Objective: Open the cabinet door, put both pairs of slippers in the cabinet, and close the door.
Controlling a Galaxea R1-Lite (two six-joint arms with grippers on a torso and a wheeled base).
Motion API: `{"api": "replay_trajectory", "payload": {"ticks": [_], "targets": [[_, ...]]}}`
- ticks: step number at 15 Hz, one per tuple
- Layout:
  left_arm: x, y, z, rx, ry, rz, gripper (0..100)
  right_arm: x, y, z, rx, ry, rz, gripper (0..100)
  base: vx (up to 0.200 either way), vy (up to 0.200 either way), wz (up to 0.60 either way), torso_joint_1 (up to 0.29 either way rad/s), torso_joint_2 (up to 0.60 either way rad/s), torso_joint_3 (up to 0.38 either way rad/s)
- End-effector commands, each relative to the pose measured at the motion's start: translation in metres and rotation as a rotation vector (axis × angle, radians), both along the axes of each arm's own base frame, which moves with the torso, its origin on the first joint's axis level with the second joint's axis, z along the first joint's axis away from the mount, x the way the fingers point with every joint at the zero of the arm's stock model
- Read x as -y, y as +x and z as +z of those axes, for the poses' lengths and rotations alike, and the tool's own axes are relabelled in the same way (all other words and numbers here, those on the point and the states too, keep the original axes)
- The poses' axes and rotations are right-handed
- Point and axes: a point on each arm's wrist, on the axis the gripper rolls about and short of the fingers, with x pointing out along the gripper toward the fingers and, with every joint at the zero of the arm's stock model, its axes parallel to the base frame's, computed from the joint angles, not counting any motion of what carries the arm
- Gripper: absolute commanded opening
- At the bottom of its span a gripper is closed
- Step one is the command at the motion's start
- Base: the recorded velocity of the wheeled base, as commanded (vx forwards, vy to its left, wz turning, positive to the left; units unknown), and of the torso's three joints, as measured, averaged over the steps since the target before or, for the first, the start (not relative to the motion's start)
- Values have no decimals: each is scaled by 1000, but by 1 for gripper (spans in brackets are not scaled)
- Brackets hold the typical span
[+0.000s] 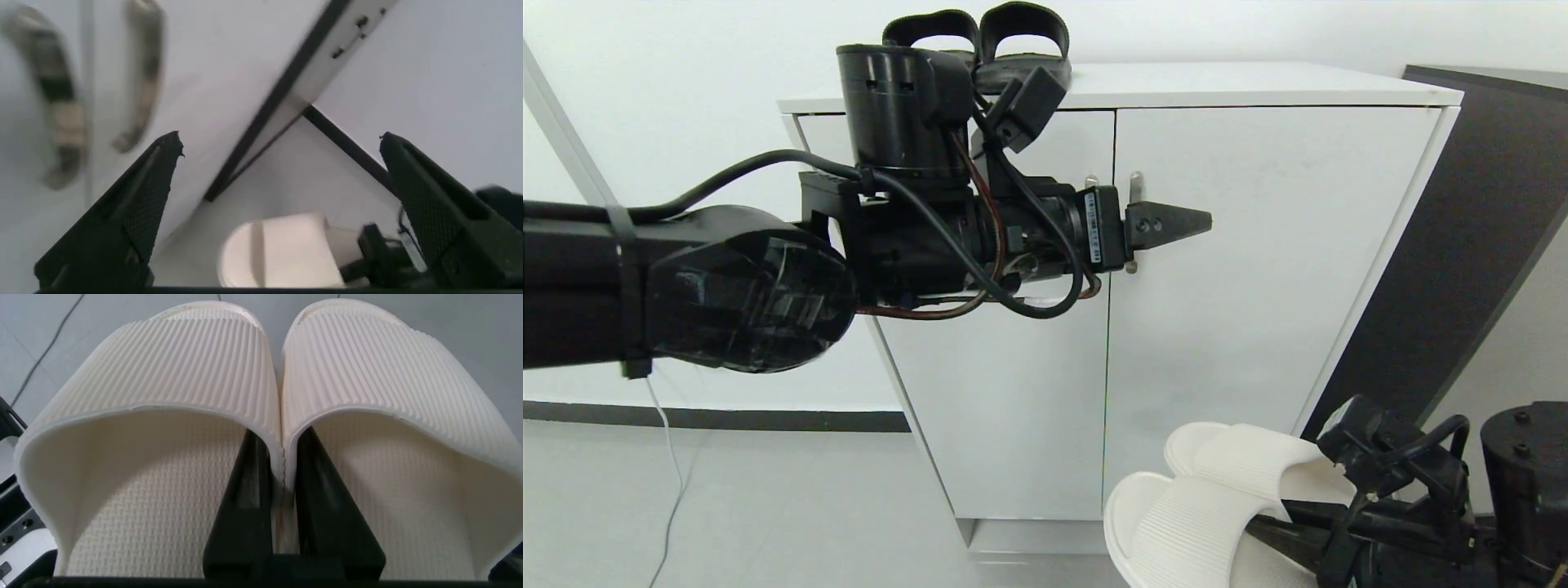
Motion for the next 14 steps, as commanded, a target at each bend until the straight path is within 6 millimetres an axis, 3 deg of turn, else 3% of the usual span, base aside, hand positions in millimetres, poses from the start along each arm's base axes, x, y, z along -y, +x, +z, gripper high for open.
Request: {"api": "replay_trajectory", "payload": {"ticks": [1,7,14], "targets": [[-1,8,-1,2,-1,26,100,0,0,0,-1,-1,1,0,0,0,0,0,0,0],[9,27,0,24,-8,143,100,1,-1,0,2,3,2,0,0,0,0,0,0,0],[21,38,3,43,-27,139,100,1,-4,1,4,5,11,0,0,0,0,0,0,0]]}}
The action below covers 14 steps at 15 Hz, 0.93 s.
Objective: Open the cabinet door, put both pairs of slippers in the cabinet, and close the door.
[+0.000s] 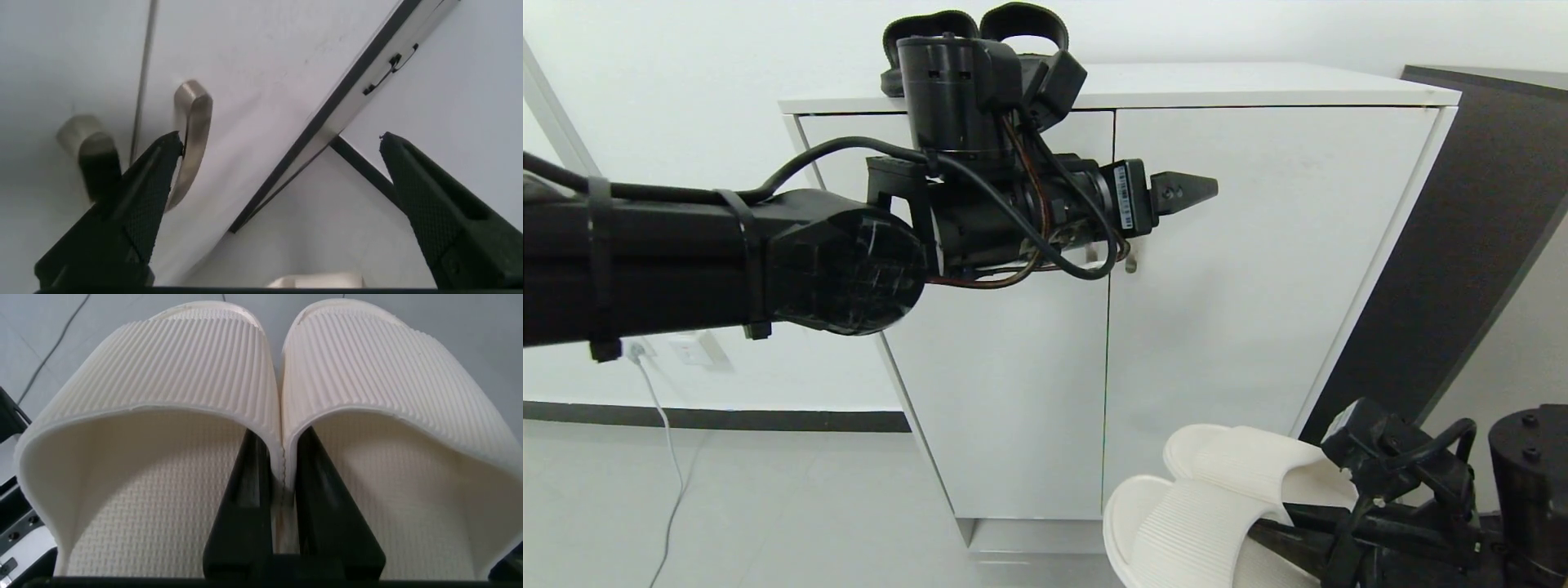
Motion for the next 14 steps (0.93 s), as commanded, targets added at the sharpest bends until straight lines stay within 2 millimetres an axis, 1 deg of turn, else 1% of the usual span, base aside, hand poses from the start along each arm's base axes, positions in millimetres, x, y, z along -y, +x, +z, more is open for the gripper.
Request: {"api": "replay_trajectory", "payload": {"ticks": [1,2,3,5,7,8,11,13,14], "targets": [[4,4,-3,-5,3,-1,100,0,-1,0,2,1,1,0,0,0,0,0,0,0],[4,4,-5,-9,6,-1,100,0,-1,0,-1,-1,4,0,0,0,0,0,0,0],[4,4,-5,-11,8,-1,0,0,-1,-1,-2,-2,4,0,0,0,0,0,0,0],[3,3,-5,-13,8,0,0,-1,-2,-1,-4,-4,10,0,0,0,0,0,0,0],[-2,-4,-7,-23,15,0,0,0,-4,-4,-11,-11,18,0,0,0,0,0,0,0],[-6,-10,-5,-26,15,-4,0,0,-5,-5,-13,-13,21,0,0,0,0,0,0,0],[-7,-34,-3,-34,22,-45,0,2,-13,-7,-34,0,90,0,0,0,0,0,0,0],[-6,-58,2,-26,19,-88,0,6,-21,-7,-38,17,139,0,0,0,0,0,0,0],[-7,-65,3,-26,19,-100,0,6,-23,-6,-36,25,155,0,0,0,0,0,0,0]]}}
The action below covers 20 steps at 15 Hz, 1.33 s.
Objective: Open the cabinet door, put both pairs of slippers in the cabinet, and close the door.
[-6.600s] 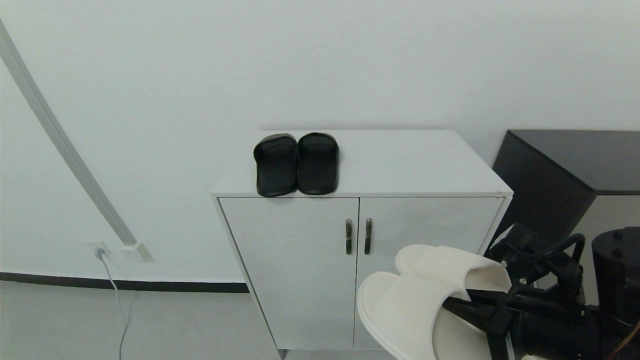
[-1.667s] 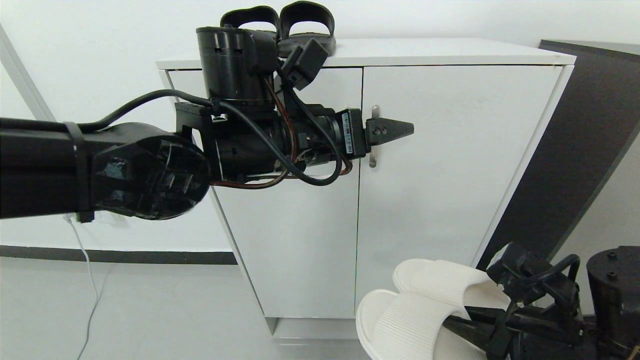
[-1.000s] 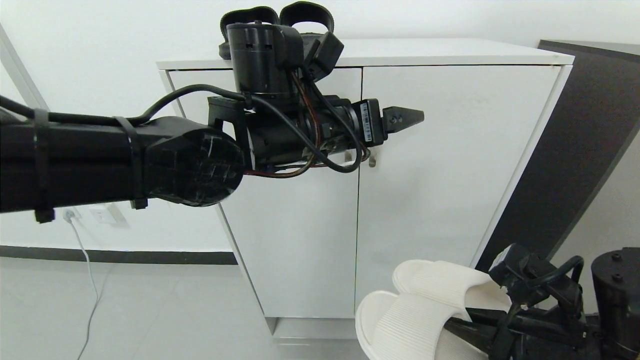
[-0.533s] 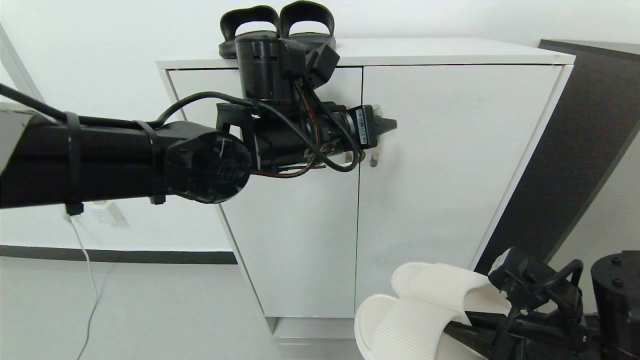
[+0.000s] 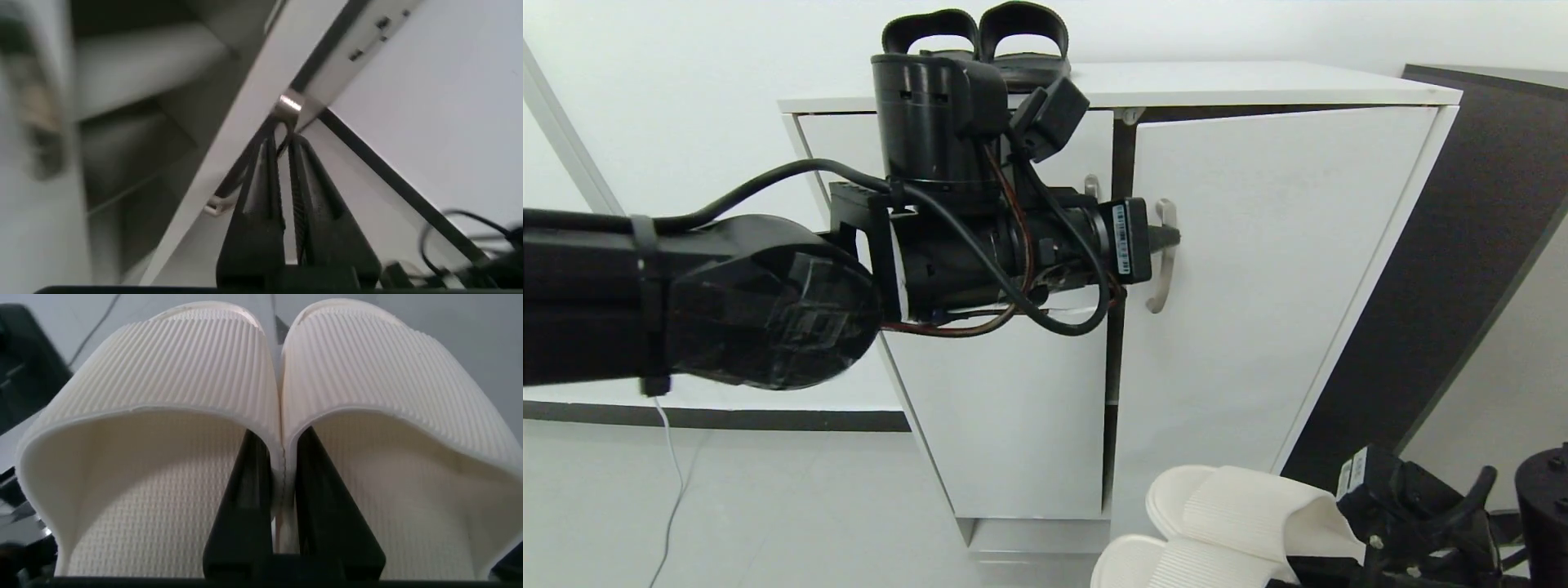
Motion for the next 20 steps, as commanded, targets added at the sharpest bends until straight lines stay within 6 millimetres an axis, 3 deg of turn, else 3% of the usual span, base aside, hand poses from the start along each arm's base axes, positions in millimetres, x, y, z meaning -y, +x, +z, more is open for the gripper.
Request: {"api": "replay_trajectory", "payload": {"ticks": [1,7,10,14,20], "targets": [[-9,-26,15,28,-25,-32,0,4,-6,2,11,14,16,0,0,0,0,0,0,0],[-44,-59,14,25,-20,-19,0,5,-13,-4,27,-23,63,0,0,0,0,0,0,0],[-45,-40,2,-27,-10,19,0,4,-17,-5,27,-26,81,0,0,0,0,0,0,0],[-21,0,-19,-34,-38,54,0,4,-19,-8,20,-40,93,0,0,0,0,0,0,0],[-6,19,-33,-56,-19,74,0,4,-19,-9,18,-45,90,0,0,0,0,0,0,0]]}}
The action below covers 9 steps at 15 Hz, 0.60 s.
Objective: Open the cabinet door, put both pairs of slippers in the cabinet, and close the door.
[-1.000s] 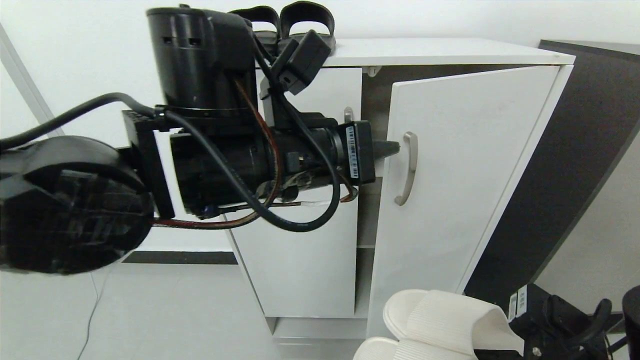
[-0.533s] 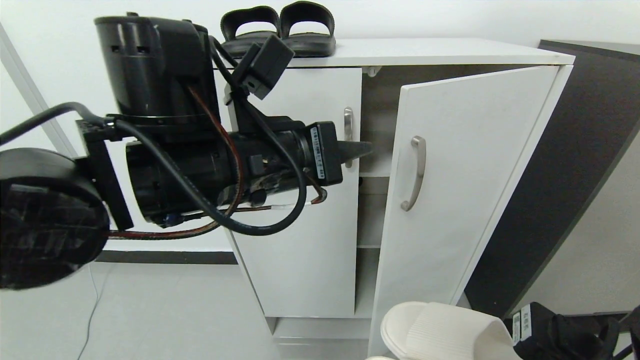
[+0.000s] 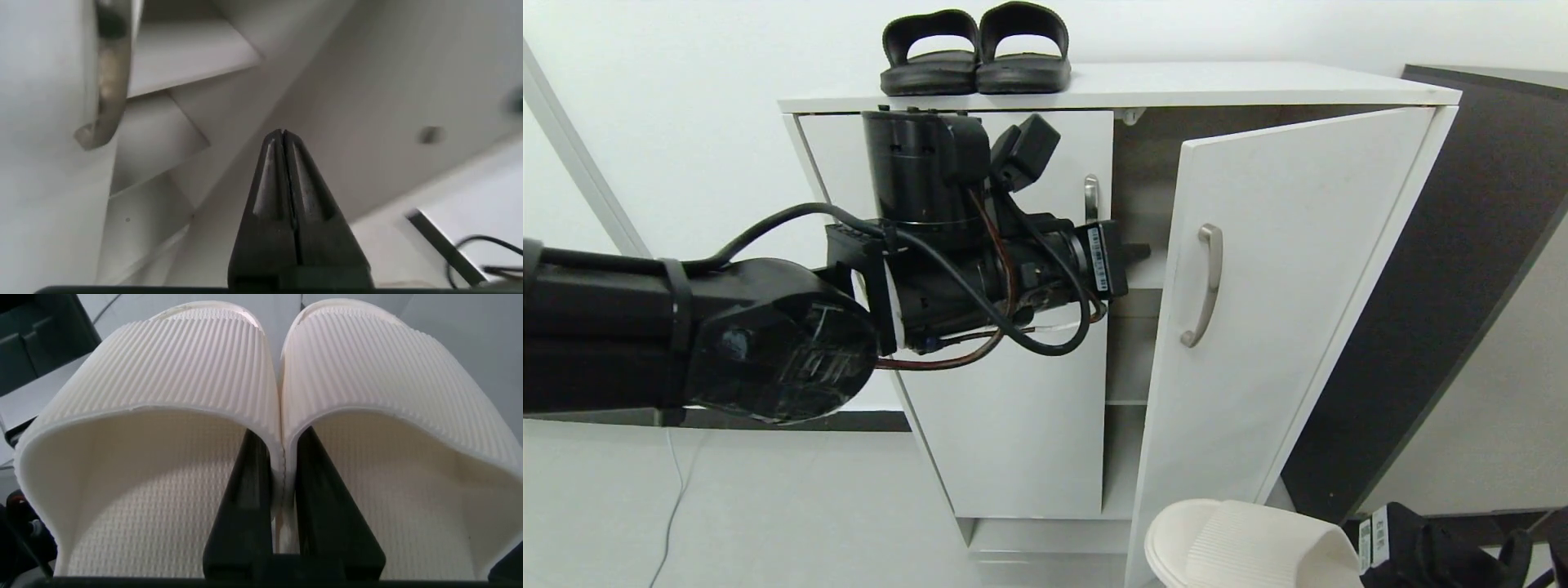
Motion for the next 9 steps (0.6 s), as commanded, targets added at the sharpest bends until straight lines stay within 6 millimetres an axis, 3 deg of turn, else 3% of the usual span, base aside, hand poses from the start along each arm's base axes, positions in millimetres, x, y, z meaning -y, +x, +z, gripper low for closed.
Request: {"api": "replay_trajectory", "payload": {"ticks": [1,6,9], "targets": [[5,7,-10,-19,14,11,0,-1,0,-1,-2,-3,1,0,-200,0,0,2,7,-2],[10,0,-11,-19,-8,1,0,0,0,0,2,0,3,0,-200,0,0,0,2,4],[40,-30,-17,-25,6,-119,0,0,-1,-1,0,-3,8,0,0,0,0,0,0,0]]}}
